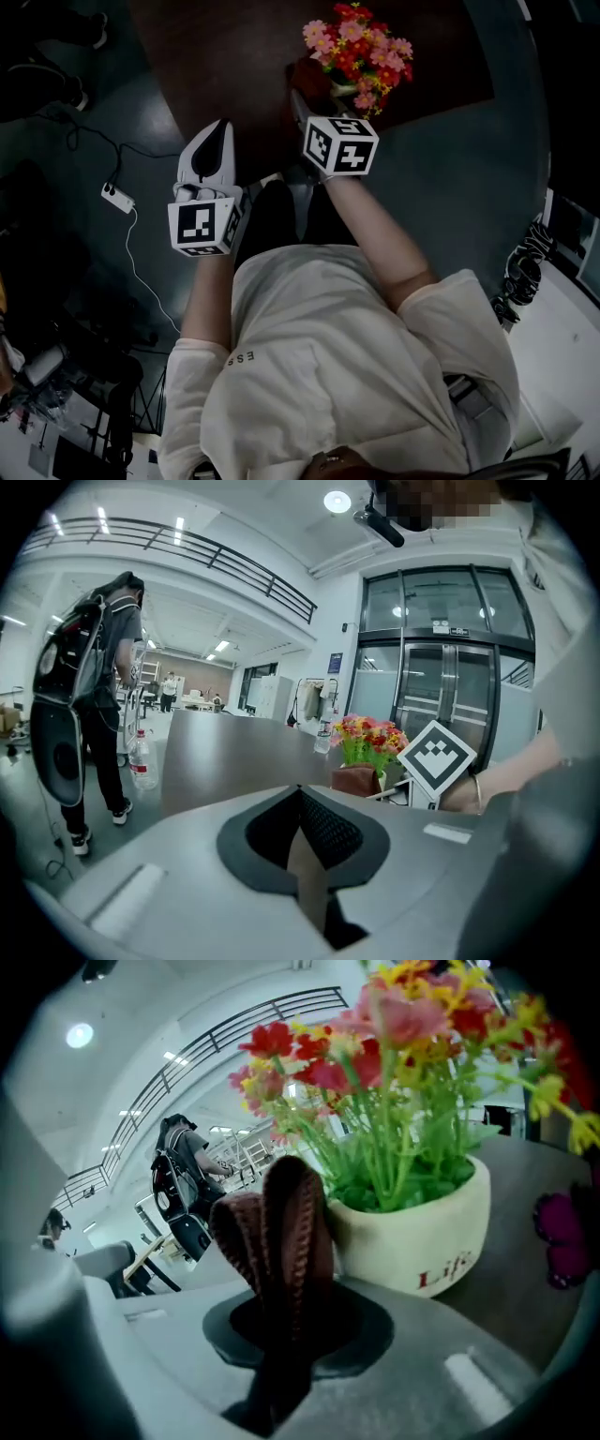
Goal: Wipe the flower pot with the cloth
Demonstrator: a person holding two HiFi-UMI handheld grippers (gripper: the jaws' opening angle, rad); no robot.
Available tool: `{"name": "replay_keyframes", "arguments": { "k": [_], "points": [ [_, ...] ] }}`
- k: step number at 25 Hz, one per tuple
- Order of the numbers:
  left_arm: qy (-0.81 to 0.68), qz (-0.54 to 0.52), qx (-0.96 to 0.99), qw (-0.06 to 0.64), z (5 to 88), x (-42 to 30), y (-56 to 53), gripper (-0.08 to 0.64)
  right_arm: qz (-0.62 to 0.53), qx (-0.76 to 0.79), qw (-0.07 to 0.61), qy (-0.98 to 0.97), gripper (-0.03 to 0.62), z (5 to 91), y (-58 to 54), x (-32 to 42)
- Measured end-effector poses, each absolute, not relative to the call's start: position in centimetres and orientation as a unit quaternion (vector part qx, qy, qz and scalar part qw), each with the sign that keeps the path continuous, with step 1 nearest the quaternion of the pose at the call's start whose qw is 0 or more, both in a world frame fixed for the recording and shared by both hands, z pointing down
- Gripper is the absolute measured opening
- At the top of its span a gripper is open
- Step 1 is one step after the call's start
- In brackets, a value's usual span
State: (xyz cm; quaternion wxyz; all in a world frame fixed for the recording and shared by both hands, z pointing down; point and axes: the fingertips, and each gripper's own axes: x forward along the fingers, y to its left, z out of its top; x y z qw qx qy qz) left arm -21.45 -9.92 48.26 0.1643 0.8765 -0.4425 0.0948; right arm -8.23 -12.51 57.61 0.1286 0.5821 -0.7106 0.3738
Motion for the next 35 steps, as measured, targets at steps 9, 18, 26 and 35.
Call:
{"name": "replay_keyframes", "arguments": {
  "k": [9, 18, 26, 35],
  "points": [
    [-0.370, 0.076, 0.907, 0.184, 48.2, -16.8, -9.0, 0.014, 0.394, 0.581, 0.145, -0.698, 0.049, 57.9, -8.2, -3.5],
    [-0.305, 0.078, 0.937, 0.148, 47.7, -11.8, -8.3, 0.044, 0.391, 0.591, 0.192, -0.679, 0.049, 57.8, -5.0, 5.2],
    [-0.254, 0.136, 0.954, 0.082, 50.6, -5.9, -10.2, 0.426, 0.362, 0.603, 0.229, -0.673, 0.049, 56.7, -7.7, 14.6],
    [-0.264, 0.209, 0.939, 0.072, 53.5, 2.4, -13.4, 0.588, 0.354, 0.517, 0.272, -0.730, 0.049, 55.7, -12.8, 17.6]
  ]
}}
